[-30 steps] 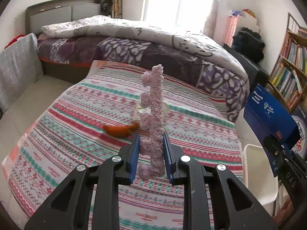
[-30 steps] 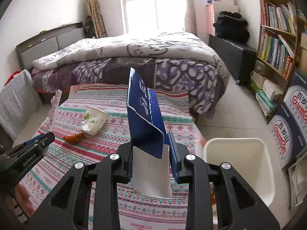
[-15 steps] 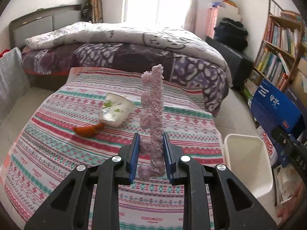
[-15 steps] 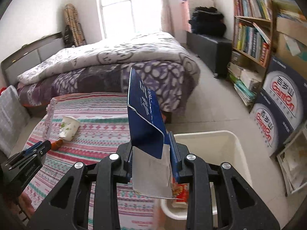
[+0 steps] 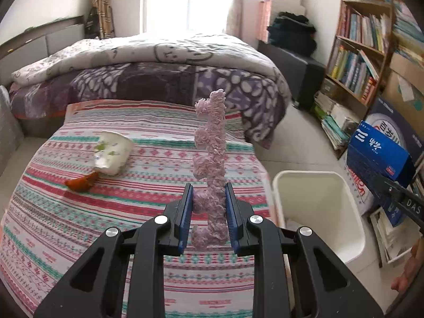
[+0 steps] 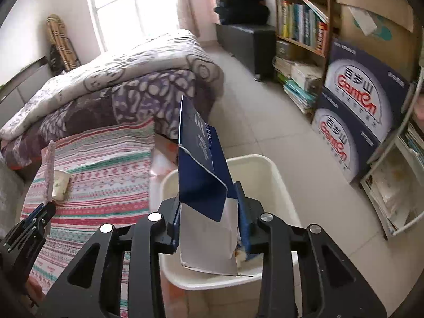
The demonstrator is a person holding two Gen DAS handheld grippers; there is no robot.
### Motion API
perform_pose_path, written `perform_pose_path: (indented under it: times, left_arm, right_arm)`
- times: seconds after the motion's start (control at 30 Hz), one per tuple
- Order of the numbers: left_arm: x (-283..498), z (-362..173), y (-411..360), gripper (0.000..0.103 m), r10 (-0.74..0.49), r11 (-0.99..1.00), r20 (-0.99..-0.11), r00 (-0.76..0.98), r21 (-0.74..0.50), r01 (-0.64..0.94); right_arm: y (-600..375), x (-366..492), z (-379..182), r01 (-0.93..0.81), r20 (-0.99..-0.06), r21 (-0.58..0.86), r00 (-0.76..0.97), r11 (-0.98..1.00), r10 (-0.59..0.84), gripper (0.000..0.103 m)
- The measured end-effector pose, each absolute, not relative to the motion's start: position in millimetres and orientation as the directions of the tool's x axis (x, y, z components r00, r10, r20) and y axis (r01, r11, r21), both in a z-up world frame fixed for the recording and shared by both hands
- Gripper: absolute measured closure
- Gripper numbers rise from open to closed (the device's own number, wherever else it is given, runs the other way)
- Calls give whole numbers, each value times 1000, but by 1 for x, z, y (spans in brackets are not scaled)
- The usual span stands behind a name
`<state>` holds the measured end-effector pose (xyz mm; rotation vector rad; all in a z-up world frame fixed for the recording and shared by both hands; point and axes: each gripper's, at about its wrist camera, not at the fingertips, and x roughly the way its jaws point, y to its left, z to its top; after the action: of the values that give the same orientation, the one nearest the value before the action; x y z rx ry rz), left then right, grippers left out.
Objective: Collect trash
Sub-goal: 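Carry the blue box and pink strip over the white bin and open both tools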
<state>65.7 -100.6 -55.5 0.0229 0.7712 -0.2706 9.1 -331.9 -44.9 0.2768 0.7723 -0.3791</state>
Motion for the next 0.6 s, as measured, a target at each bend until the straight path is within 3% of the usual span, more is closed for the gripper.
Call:
perform_pose_path:
  times: [0.6]
  left_arm:
    - [47, -72, -189, 79, -323, 914, -719, 616, -68, 400]
  right_arm:
    - [-402, -32, -41, 576, -708, 139, 626, 805, -326, 39]
